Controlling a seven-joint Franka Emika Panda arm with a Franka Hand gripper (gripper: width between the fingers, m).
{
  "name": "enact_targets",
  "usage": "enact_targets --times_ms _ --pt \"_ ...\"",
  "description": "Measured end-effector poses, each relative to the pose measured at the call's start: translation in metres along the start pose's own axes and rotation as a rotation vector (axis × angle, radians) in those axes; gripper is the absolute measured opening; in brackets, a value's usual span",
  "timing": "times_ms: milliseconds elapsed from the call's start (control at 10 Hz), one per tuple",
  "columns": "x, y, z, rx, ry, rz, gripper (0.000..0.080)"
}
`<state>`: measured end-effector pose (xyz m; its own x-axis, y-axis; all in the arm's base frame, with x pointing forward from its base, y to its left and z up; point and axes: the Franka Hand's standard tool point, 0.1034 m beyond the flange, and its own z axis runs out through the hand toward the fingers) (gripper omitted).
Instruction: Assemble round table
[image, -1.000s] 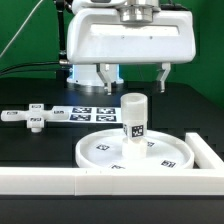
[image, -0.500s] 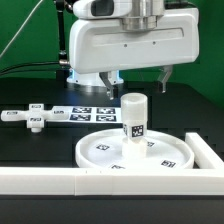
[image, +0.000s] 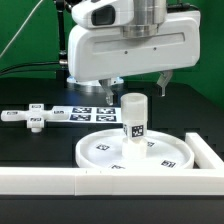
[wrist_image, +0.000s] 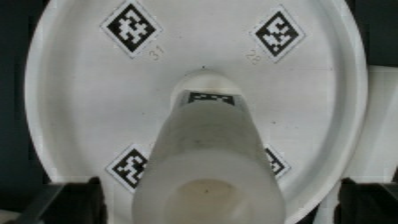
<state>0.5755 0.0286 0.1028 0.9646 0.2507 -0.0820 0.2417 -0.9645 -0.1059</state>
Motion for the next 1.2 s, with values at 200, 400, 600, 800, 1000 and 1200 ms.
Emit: enact_targets --times_ms 200,400,600,800,1000,1200 --pt "0.0005 0.0004 0.0025 -0.001 0.004 -0.001 0.0649" --pt "0.0024 0.0012 0.0036 -0.005 0.015 -0.019 0.0649" --pt "0.0022 0.0014 0.0041 -0.005 0.014 -0.035 0.0519" --pt "0.0024 0.001 0.004 -0.004 0.014 -0.03 0.0403" --pt "0.0019 0.001 0.0041 0.003 0.015 0.024 0.0403" --pt "0.0007 0.0006 0.0045 0.025 0.014 0.258 0.0403"
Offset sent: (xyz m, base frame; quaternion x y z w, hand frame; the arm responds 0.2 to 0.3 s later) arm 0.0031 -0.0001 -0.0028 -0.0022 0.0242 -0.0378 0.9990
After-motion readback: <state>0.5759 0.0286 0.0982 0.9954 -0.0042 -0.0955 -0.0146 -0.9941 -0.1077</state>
